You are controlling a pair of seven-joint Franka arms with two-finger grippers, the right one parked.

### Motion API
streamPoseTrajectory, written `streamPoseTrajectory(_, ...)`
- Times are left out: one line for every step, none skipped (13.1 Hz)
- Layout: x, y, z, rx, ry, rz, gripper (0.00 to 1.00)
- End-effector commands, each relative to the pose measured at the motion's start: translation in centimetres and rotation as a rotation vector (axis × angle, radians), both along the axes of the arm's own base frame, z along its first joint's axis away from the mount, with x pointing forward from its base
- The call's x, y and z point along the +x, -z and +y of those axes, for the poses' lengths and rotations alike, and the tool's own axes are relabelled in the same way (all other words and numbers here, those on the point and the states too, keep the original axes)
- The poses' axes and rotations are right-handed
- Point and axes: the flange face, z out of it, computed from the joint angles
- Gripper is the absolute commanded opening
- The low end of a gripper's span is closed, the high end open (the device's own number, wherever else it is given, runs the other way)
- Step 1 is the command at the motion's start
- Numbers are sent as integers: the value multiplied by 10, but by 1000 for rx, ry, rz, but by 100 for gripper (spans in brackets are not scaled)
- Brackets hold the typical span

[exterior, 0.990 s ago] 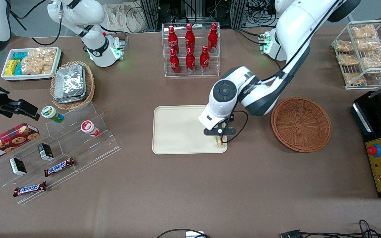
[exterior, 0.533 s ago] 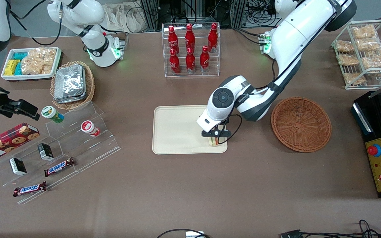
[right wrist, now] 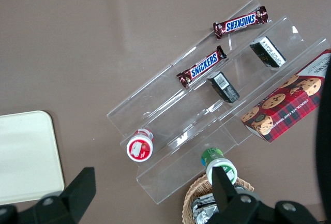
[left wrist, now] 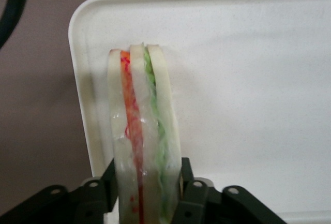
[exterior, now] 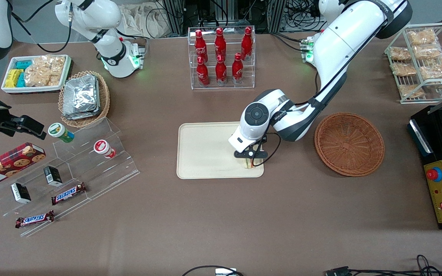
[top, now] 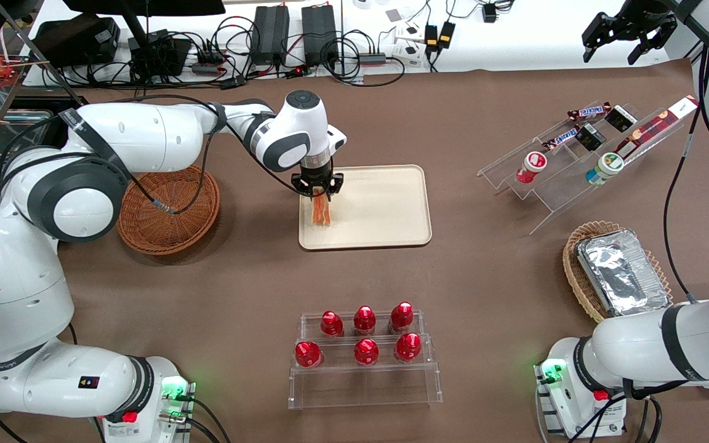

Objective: Place sandwich from basket to tray
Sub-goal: 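Open the left gripper to release the sandwich on the tray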

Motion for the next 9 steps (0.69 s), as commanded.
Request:
streamPoseTrajectory(-3,-5,-1,3,-10,-25,100)
streamPoseTrajectory(-2,-7,0,7,-21,-27,100)
streamPoseTrajectory(-2,-14,1,13,-24,-32,100)
streamPoseTrajectory(2,-26,5,33,-28,-38,100)
streamPoseTrajectory(5,-43,10,61,-20,-40,100)
streamPoseTrajectory(6,-68,13,86,-26,-51,100)
streamPoseTrajectory(7,-96,17,110,-39,-65,100)
streamPoseTrajectory(6,-125,22,137,-50,-75,100)
streamPoseTrajectory(4,-155,27,153,-52,-104,100)
